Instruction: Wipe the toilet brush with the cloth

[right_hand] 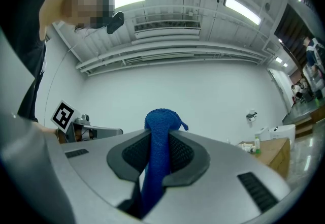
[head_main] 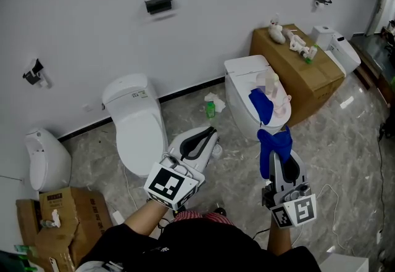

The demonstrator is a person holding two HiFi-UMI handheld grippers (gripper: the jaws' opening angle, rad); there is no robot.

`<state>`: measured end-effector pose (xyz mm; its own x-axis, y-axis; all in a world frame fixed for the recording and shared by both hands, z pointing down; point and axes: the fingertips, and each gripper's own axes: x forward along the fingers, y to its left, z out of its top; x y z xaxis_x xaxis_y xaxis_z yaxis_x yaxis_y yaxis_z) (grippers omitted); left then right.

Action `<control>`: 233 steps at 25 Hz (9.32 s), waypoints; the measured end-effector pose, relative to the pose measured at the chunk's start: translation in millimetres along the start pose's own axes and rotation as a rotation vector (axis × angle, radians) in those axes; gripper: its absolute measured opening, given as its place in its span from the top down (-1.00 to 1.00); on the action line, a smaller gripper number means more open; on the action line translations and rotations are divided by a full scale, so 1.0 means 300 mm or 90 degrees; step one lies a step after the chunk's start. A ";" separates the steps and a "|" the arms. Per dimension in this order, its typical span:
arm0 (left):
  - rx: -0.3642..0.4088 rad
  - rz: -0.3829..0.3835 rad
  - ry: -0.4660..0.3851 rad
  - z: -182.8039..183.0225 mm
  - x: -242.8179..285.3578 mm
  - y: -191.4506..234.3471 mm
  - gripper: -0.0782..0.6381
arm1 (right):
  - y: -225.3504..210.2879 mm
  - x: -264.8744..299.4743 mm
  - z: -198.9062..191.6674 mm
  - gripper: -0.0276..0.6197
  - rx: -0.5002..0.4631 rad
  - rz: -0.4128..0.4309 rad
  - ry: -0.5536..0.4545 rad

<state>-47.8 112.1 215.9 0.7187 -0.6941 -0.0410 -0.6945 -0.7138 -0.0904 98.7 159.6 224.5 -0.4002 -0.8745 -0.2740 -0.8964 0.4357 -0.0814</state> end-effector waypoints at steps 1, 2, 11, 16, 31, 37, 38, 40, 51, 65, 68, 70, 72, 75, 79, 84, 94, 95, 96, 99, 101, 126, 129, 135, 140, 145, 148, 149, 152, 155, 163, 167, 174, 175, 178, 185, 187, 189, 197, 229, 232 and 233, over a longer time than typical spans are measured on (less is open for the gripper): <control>0.002 0.002 0.000 0.000 0.005 -0.008 0.76 | -0.008 -0.006 0.001 0.72 0.002 0.001 -0.001; 0.003 0.004 0.000 0.002 0.011 -0.015 0.76 | -0.017 -0.010 0.002 0.72 0.002 0.003 -0.001; 0.012 0.017 0.003 0.012 0.062 -0.050 0.76 | -0.078 -0.028 0.010 0.72 -0.003 0.009 -0.004; 0.014 0.027 -0.003 0.027 0.072 -0.061 0.76 | -0.098 -0.033 0.004 0.72 0.005 0.019 -0.001; 0.004 0.017 0.001 0.016 0.085 -0.065 0.76 | -0.075 -0.009 0.022 0.72 0.038 0.039 -0.017; -0.003 -0.003 -0.006 0.014 0.135 -0.060 0.76 | -0.104 -0.008 0.015 0.72 0.034 0.020 -0.013; -0.003 -0.006 -0.007 0.014 0.144 -0.059 0.76 | -0.107 -0.003 0.018 0.72 0.036 0.019 -0.015; -0.003 -0.012 -0.010 0.011 0.160 -0.057 0.76 | -0.119 0.006 0.017 0.72 0.034 0.015 -0.015; -0.012 -0.032 -0.007 -0.009 0.220 0.001 0.76 | -0.154 0.082 -0.030 0.72 0.002 0.004 0.015; -0.036 -0.035 -0.007 -0.047 0.303 0.104 0.76 | -0.188 0.229 -0.073 0.72 0.008 0.025 0.031; -0.038 -0.036 -0.009 -0.048 0.328 0.123 0.76 | -0.209 0.252 -0.088 0.72 -0.005 0.025 0.042; -0.039 -0.036 -0.011 -0.046 0.343 0.137 0.76 | -0.218 0.271 -0.090 0.72 -0.007 0.027 0.043; -0.039 -0.036 -0.011 -0.047 0.359 0.147 0.76 | -0.230 0.287 -0.091 0.72 -0.006 0.027 0.041; -0.035 -0.037 -0.008 -0.053 0.378 0.155 0.76 | -0.246 0.303 -0.096 0.72 -0.003 0.027 0.041; -0.034 -0.041 -0.008 -0.054 0.404 0.172 0.76 | -0.254 0.333 -0.093 0.72 0.004 0.030 0.032; -0.036 -0.051 -0.010 -0.057 0.437 0.184 0.76 | -0.276 0.358 -0.112 0.72 -0.008 0.024 0.043; -0.040 -0.064 -0.017 -0.072 0.501 0.239 0.76 | -0.302 0.431 -0.126 0.72 -0.022 0.027 0.045; -0.040 -0.065 -0.018 -0.072 0.506 0.246 0.76 | -0.303 0.440 -0.128 0.72 -0.024 0.027 0.047; -0.041 -0.066 -0.019 -0.071 0.510 0.253 0.76 | -0.303 0.448 -0.129 0.72 -0.025 0.028 0.048; -0.046 -0.067 -0.022 -0.071 0.525 0.272 0.76 | -0.297 0.479 -0.117 0.72 -0.018 0.034 0.041; -0.049 -0.070 -0.024 -0.074 0.536 0.285 0.76 | -0.297 0.500 -0.113 0.72 -0.014 0.036 0.035; -0.053 -0.064 -0.042 -0.094 0.577 0.497 0.76 | -0.266 0.722 -0.215 0.72 -0.033 0.056 0.064; -0.049 -0.050 -0.039 -0.092 0.556 0.519 0.76 | -0.266 0.740 -0.215 0.72 -0.029 0.062 0.060; -0.051 -0.013 -0.031 -0.104 0.521 0.554 0.76 | -0.252 0.773 -0.233 0.72 -0.020 0.094 0.066; -0.057 0.008 -0.025 -0.107 0.520 0.537 0.76 | -0.251 0.785 -0.236 0.72 -0.016 0.128 0.067; -0.060 0.037 -0.010 -0.121 0.519 0.531 0.76 | -0.257 0.805 -0.259 0.72 0.002 0.163 0.072; -0.056 0.056 0.000 -0.136 0.517 0.536 0.76 | -0.261 0.821 -0.275 0.72 0.011 0.187 0.078; -0.056 0.063 0.000 -0.137 0.517 0.535 0.76 | -0.263 0.825 -0.282 0.72 0.013 0.195 0.081; -0.056 0.084 0.000 -0.138 0.516 0.529 0.76 | -0.271 0.833 -0.300 0.72 0.019 0.215 0.089; -0.057 0.099 0.006 -0.152 0.521 0.528 0.76 | -0.279 0.842 -0.315 0.72 0.026 0.231 0.092; -0.073 0.132 0.022 -0.206 0.541 0.555 0.76 | -0.305 0.879 -0.378 0.72 0.039 0.258 0.115; -0.075 0.149 0.038 -0.239 0.543 0.579 0.76 | -0.323 0.898 -0.412 0.72 0.053 0.262 0.125; -0.068 0.143 0.066 -0.308 0.567 0.569 0.76 | -0.347 0.906 -0.475 0.72 0.056 0.270 0.140; -0.072 0.142 0.069 -0.320 0.572 0.565 0.76 | -0.349 0.903 -0.483 0.72 0.055 0.271 0.142; -0.075 0.137 0.066 -0.343 0.593 0.549 0.76 | -0.367 0.894 -0.515 0.72 0.048 0.271 0.149; -0.082 0.133 0.088 -0.408 0.630 0.531 0.76 | -0.412 0.875 -0.567 0.72 0.053 0.263 0.166; -0.096 0.136 0.083 -0.416 0.638 0.535 0.76 | -0.421 0.873 -0.583 0.72 0.052 0.261 0.173; -0.108 0.138 0.079 -0.425 0.644 0.541 0.76 | -0.432 0.869 -0.601 0.72 0.052 0.259 0.181; -0.112 0.143 0.106 -0.498 0.652 0.546 0.76 | -0.465 0.858 -0.663 0.72 0.062 0.251 0.200; -0.158 0.148 0.155 -0.725 0.716 0.552 0.41 | -0.524 0.823 -0.865 0.72 0.104 0.226 0.253; -0.163 0.148 0.160 -0.750 0.715 0.548 0.39 | -0.526 0.815 -0.881 0.72 0.108 0.225 0.259; -0.167 0.148 0.162 -0.763 0.714 0.547 0.39 | -0.525 0.814 -0.884 0.72 0.108 0.225 0.261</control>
<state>-15.4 -175.0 420.1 0.5334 -0.8168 0.2199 -0.8458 -0.5122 0.1490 91.8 -179.1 424.5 -0.7420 -0.6658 0.0790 -0.6648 0.7155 -0.2148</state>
